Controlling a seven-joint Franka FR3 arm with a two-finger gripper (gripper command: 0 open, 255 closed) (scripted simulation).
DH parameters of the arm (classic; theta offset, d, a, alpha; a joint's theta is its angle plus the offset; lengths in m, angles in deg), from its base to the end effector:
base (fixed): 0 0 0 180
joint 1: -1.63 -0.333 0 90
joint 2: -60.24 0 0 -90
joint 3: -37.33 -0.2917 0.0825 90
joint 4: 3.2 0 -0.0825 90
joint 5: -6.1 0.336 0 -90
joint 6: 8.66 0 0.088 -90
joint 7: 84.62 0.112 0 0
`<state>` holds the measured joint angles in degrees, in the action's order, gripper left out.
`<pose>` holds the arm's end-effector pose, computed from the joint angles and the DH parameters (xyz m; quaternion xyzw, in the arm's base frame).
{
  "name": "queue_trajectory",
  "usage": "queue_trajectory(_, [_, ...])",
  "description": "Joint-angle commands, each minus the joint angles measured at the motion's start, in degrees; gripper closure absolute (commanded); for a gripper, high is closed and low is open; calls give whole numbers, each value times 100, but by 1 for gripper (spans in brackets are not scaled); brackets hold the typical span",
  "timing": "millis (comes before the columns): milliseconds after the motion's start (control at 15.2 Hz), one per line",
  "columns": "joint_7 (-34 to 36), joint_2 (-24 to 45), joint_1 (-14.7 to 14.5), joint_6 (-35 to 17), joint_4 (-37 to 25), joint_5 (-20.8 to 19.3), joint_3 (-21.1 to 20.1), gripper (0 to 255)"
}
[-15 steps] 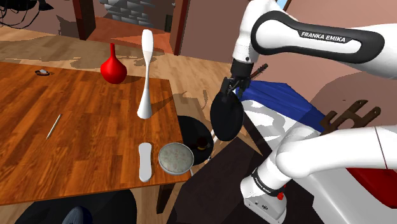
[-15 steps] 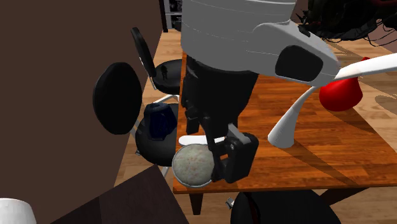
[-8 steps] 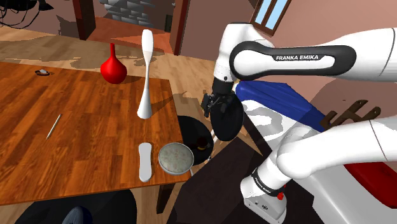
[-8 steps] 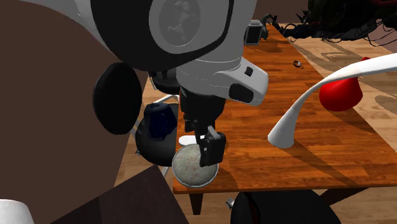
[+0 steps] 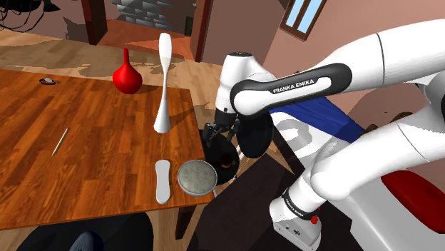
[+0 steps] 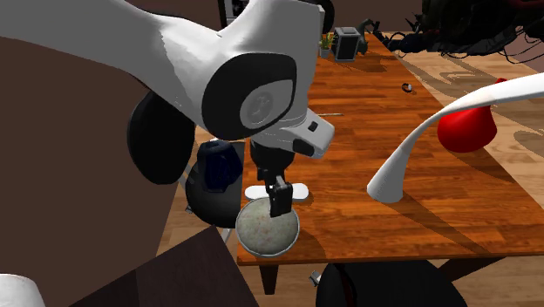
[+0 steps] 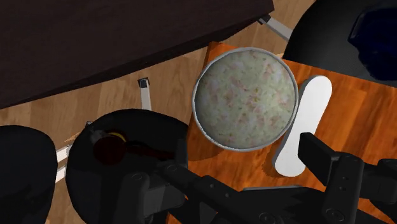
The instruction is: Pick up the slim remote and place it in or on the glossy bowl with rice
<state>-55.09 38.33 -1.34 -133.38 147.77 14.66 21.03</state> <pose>0.3397 0.1213 0.3629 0.9883 -0.1462 -0.0415 0.0106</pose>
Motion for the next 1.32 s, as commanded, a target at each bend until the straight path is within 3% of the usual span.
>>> queue_trajectory(0, [306,447,-7,-469,-41,-15,-197,0])
queue_trajectory(330, [1181,1665,48,-1451,-357,-418,-583,0])
queue_trajectory(660, [2334,2972,-49,-2194,-912,-1335,-652,0])
queue_trajectory(990, [3415,4217,-529,-2634,-1696,-2252,-272,0])
queue_trajectory(1254, [4015,5133,-1010,-2829,-2457,-2668,115,0])
